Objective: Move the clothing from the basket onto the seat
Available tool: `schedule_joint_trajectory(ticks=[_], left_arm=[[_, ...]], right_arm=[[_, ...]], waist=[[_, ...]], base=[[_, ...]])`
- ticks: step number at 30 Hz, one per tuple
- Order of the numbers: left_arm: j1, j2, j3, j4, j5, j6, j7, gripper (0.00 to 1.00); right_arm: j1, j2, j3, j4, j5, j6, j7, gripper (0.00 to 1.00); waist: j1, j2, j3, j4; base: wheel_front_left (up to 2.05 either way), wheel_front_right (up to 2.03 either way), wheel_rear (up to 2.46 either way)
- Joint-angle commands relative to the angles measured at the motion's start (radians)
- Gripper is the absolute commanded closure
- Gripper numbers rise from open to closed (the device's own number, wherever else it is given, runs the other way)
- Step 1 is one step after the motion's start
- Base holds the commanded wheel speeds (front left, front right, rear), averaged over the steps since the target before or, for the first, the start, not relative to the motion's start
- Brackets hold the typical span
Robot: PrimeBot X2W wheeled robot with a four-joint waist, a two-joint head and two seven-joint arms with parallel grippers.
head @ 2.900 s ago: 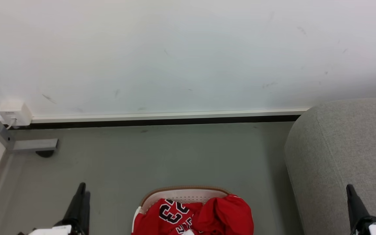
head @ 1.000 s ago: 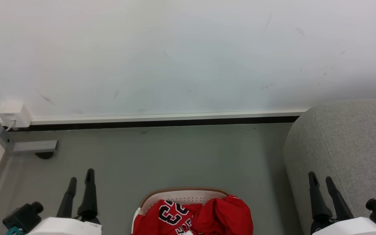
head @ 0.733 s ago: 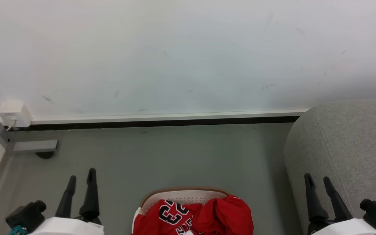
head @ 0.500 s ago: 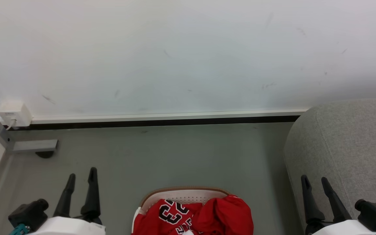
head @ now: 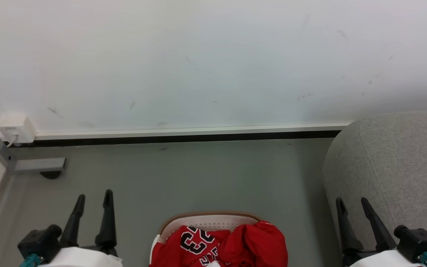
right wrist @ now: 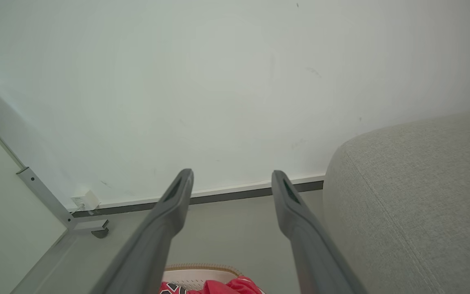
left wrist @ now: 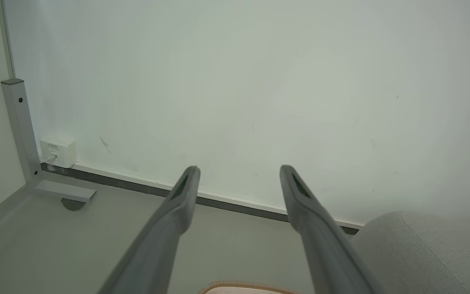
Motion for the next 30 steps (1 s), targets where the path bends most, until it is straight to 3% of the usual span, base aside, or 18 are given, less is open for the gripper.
schedule_joint_trajectory(ticks=[1, 30], left_arm=[[-0.007, 0.011, 0.001, -0.01, 0.026, 0.001, -0.006, 0.0], [-0.016, 0.006, 0.015, -0.017, 0.242, -0.014, -0.066, 0.0]], right_arm=[[-0.014, -0.001, 0.002, -0.006, -0.018, -0.001, -0.007, 0.0], [-0.022, 0.0, 0.023, -0.036, -0.199, -0.002, -0.068, 0.0]], waist=[[0.0, 0.0, 0.0, 0.0], [0.0, 0.0, 0.005, -0.011]], base=[[0.0, 0.0, 0.0], [0.0, 0.0, 0.0]])
